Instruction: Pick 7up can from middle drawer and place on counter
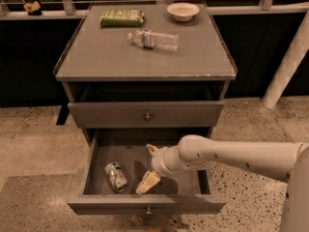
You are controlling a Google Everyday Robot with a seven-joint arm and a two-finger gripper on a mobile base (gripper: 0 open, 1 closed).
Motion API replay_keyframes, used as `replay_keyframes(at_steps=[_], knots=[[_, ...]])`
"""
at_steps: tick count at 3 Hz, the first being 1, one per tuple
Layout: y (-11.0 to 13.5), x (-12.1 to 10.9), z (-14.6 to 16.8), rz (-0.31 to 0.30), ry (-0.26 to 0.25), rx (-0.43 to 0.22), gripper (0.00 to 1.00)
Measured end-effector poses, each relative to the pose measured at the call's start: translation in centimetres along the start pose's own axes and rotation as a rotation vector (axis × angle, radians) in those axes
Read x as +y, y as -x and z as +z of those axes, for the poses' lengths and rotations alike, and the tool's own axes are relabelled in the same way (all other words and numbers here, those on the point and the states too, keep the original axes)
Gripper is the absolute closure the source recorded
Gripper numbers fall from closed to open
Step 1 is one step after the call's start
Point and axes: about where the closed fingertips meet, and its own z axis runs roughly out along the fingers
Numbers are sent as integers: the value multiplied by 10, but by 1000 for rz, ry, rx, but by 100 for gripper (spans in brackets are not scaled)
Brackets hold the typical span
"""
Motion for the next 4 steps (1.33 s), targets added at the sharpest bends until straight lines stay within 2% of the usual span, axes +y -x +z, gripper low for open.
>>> replay_keyframes(at_steps=[1,2,3,4], knots=[[3,-8,7,-1,-4,16,0],[19,-34,33,8,-3,28,0],[38,-57,70,66,-8,0,0],[36,-50,117,169,30,-68,0]])
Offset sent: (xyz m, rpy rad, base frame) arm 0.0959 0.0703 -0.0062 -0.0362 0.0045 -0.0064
